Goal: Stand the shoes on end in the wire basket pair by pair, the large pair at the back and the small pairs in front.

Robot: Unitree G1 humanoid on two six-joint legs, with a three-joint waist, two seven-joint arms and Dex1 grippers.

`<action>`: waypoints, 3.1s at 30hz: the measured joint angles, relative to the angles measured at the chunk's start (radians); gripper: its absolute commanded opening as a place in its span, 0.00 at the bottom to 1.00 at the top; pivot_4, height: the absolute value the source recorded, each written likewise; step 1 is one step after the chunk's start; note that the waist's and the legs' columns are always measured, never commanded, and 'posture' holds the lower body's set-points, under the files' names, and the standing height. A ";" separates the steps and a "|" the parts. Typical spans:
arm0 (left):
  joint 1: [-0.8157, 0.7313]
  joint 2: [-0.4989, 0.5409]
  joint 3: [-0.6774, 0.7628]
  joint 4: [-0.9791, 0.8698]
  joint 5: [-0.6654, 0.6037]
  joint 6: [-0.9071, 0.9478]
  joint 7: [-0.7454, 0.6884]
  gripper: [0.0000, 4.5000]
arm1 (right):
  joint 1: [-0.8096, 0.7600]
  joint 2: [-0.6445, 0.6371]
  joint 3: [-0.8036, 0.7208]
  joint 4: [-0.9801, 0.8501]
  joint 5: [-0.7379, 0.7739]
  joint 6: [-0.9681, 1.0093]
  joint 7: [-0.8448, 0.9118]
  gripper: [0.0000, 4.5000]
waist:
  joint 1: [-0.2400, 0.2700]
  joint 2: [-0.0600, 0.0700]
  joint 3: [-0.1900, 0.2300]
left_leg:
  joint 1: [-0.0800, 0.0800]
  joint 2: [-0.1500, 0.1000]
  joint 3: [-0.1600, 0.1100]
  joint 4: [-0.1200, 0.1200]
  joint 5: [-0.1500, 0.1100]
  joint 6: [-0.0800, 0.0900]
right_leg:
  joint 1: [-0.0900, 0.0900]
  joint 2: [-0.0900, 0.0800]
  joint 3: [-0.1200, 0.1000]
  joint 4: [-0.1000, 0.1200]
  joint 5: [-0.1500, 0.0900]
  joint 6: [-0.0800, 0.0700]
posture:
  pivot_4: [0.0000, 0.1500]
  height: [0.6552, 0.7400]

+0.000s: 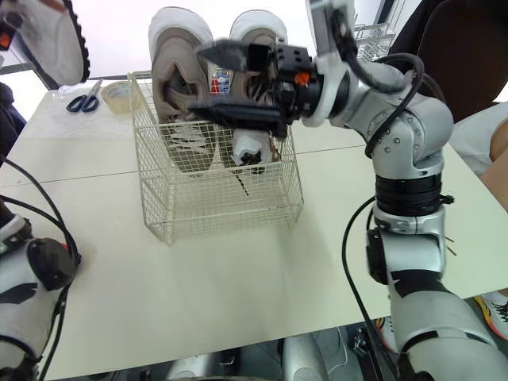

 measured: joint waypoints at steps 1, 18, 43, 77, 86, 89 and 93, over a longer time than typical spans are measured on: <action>0.000 -0.016 -0.015 -0.031 -0.017 0.001 0.014 0.01 | -0.010 0.018 -0.007 0.000 0.017 0.015 -0.033 1.00 | 0.000 0.000 0.000 | 0.000 0.000 0.000 0.000 0.000 -0.001 | 0.000 0.000 0.000 0.001 0.000 0.000 | 1.00 1.00; 0.023 -0.133 -0.211 -0.103 0.015 -0.080 0.051 0.01 | -0.064 0.069 -0.021 0.029 0.066 0.077 -0.235 1.00 | 0.000 0.000 0.000 | 0.001 0.000 0.000 0.001 0.002 0.000 | 0.002 0.001 0.000 0.001 0.001 -0.002 | 1.00 1.00; 0.317 -0.220 -0.440 -0.348 0.773 -0.498 0.235 0.01 | 0.136 -0.378 0.162 0.083 -0.144 -0.066 0.304 1.00 | 0.006 0.000 0.000 | 0.001 0.000 0.001 0.001 0.000 0.004 | 0.003 0.001 0.001 -0.002 0.001 -0.002 | 1.00 1.00; 0.627 -0.527 -0.583 0.077 1.049 -1.159 0.345 0.01 | 0.076 -0.522 0.200 0.038 -0.299 -0.061 0.494 1.00 | 0.030 0.002 -0.001 | 0.001 0.000 0.001 0.002 -0.002 0.008 | 0.003 -0.001 0.001 -0.003 0.001 -0.002 | 1.00 1.00; 0.562 -0.558 -0.580 0.249 1.073 -1.290 0.398 0.09 | 0.072 -0.536 0.198 0.012 -0.289 -0.023 0.472 1.00 | 0.037 0.004 -0.002 | 0.001 0.000 0.001 0.003 -0.002 0.008 | 0.004 -0.001 0.000 -0.002 0.002 -0.003 | 1.00 1.00; 0.597 -0.567 -0.584 0.250 1.079 -1.303 0.398 0.36 | 0.062 -0.538 0.198 0.012 -0.289 -0.023 0.468 1.00 | 0.049 0.006 -0.004 | 0.001 0.000 0.001 0.003 -0.002 0.008 | 0.004 -0.001 0.000 -0.002 0.002 -0.004 | 1.00 1.00; 0.676 -0.567 -0.584 0.226 1.089 -1.280 0.391 0.79 | 0.058 -0.538 0.198 0.011 -0.289 -0.024 0.460 1.00 | 0.057 0.010 -0.006 | 0.002 0.000 0.001 0.003 -0.001 0.008 | 0.004 -0.001 0.000 -0.002 0.003 -0.004 | 1.00 1.00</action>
